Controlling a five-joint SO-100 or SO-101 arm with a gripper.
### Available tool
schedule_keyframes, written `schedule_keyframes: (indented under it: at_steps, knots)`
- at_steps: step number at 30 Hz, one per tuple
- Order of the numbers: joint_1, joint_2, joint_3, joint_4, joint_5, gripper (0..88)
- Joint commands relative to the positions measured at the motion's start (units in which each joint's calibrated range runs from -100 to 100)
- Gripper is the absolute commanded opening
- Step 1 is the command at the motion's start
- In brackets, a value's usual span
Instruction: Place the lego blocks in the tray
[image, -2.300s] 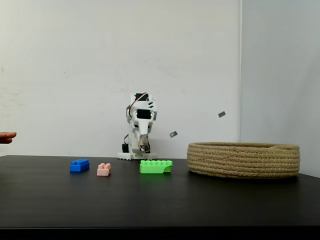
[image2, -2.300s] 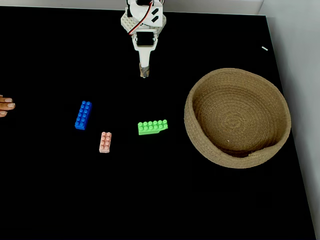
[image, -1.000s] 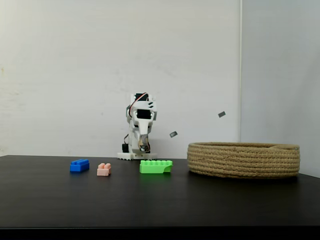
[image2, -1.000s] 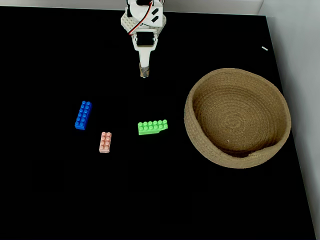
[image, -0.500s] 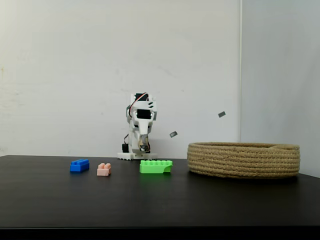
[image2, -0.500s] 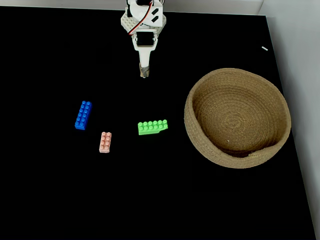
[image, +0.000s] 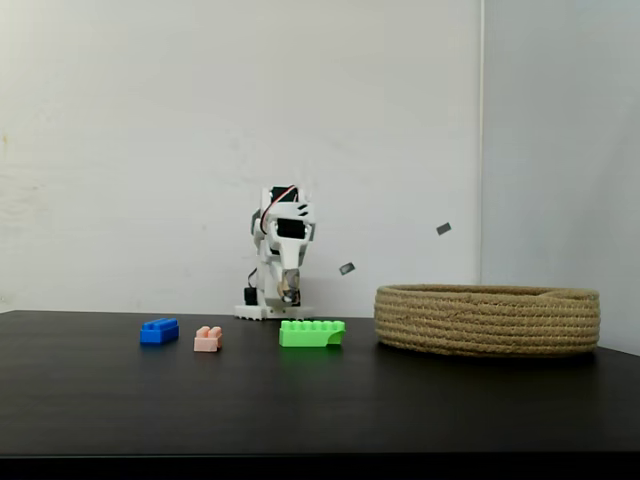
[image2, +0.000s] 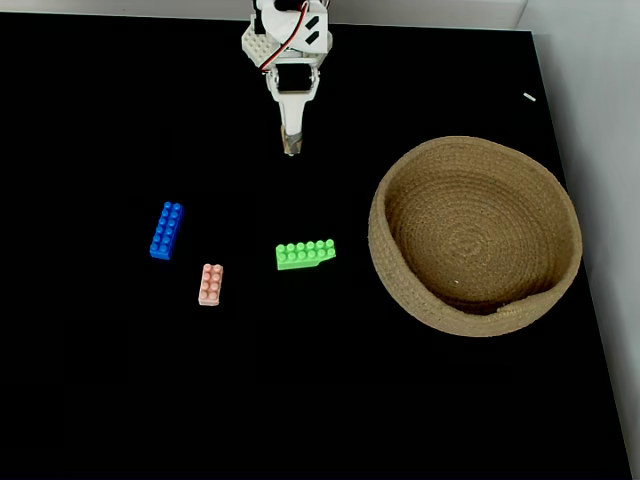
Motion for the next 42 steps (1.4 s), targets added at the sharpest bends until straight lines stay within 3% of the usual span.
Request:
schedule_keyframes:
  at_steps: [1,5,10,30,42]
  knots:
    - [-1.6,-0.4,1.4,-3.4,0.4,0.3]
    - [-1.8,4.1,0.4,-6.2,-1.7,0.3]
    - [-1.1,27.3,-12.1,-10.8,-4.6,2.5]
    - [1.3,84.3,-56.5,-12.7,-7.4,15.1]
    - [0.3,95.8,-74.7,-10.2,-8.6,25.4]
